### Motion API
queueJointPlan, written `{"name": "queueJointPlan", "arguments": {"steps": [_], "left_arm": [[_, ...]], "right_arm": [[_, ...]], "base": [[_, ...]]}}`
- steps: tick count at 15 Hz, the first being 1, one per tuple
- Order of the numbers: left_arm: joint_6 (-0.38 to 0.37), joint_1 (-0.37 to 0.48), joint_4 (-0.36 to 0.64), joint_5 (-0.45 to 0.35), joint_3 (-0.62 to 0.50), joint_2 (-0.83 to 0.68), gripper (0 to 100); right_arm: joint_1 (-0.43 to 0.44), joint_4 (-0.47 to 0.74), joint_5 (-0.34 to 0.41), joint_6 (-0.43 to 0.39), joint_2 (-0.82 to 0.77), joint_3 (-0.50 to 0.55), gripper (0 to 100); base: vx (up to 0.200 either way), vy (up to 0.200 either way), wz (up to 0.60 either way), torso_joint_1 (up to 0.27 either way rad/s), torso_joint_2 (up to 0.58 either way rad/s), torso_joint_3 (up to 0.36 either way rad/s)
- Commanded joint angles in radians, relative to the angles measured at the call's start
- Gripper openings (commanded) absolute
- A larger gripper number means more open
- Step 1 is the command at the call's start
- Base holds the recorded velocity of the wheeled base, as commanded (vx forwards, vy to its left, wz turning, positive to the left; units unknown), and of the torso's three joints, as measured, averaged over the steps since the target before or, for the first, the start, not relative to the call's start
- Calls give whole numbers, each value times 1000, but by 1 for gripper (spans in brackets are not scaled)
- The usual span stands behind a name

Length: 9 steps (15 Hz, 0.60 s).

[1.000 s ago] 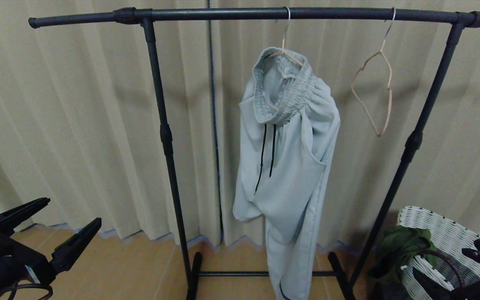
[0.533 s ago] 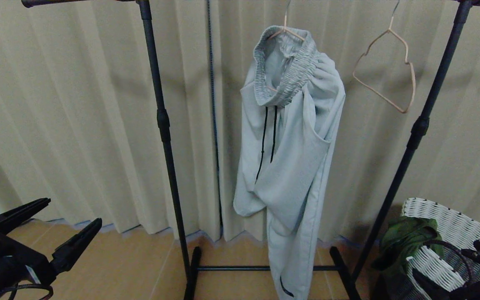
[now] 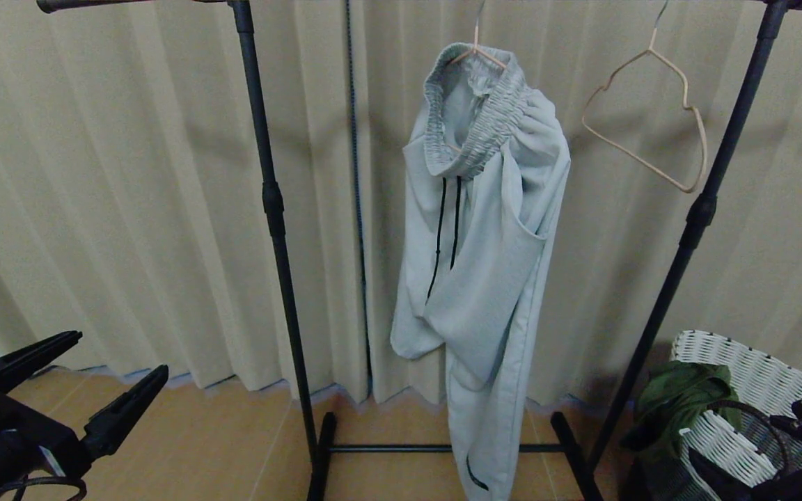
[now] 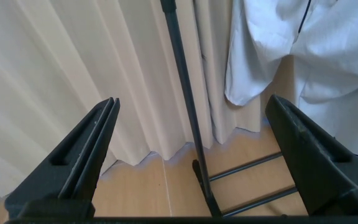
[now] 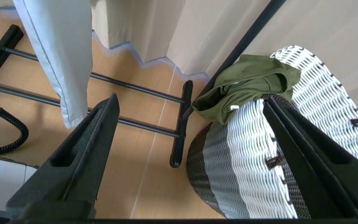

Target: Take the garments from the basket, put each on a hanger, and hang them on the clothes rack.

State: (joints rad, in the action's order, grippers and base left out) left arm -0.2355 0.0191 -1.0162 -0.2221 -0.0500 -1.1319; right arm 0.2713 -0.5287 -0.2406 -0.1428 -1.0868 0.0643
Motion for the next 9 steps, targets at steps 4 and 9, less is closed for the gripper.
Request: {"name": "queueJointPlan", "arguments": {"steps": [4, 9], "left_arm": [[-2, -1, -1, 0, -1, 11, 100], [-2, -2, 1, 1, -1, 8, 100]], "right_arm": [[0, 1, 0, -1, -2, 0, 100], [0, 1, 0, -1, -2, 0, 100]], "base": [[0, 0, 0, 0, 0, 0], [0, 0, 0, 0, 0, 0]]}}
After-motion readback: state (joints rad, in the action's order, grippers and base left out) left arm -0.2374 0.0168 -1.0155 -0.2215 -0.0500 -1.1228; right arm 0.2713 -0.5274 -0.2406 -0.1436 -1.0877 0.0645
